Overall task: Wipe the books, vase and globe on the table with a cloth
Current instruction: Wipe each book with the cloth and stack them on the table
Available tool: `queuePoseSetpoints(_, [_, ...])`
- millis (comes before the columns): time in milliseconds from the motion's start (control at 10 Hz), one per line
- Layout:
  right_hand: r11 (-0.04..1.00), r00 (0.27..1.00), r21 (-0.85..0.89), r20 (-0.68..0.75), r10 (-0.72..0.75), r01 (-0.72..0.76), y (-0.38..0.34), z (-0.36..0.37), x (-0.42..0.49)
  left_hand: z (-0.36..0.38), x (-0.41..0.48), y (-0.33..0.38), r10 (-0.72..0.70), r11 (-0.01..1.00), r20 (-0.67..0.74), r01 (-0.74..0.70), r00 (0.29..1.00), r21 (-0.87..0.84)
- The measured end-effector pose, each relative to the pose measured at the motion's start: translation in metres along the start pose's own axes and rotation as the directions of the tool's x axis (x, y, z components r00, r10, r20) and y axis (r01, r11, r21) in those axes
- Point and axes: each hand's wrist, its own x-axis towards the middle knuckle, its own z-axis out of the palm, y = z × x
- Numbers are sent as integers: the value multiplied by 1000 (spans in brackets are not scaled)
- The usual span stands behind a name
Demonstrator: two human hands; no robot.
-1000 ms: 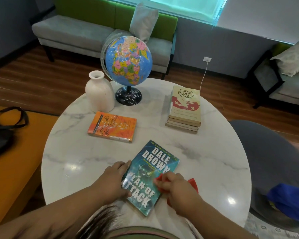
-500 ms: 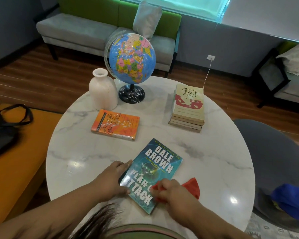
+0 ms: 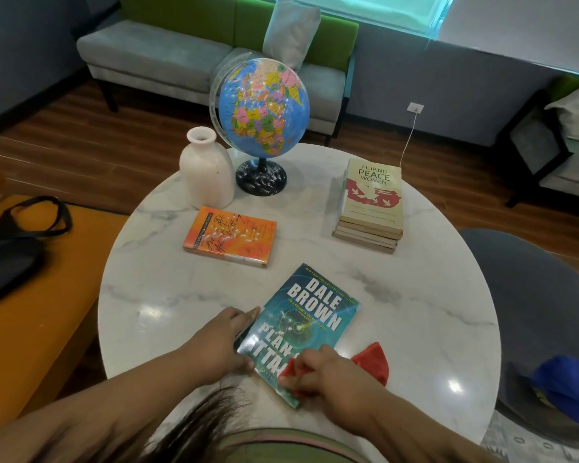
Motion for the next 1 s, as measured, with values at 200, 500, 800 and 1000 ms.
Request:
queuePoseSetpoints(200, [999,999,-12,-24,39,-40,18,-4,-9,0,-1,3,-10,1000,-9,10,1000,25])
queuePoseSetpoints(500, [991,986,0,101,-132,133,4,-9,-15,0,2,2,-5,999,0,5,1000,38])
queuePoseSetpoints(800, [968,997,240,0,-76,74,-14,9,3,1,2,1,-10,999,8,10,1000,37])
queuePoseSetpoints(1000, [993,992,11,-50,-119,120,-6,18,-2,1,2,0,-18,999,12,18,1000,34])
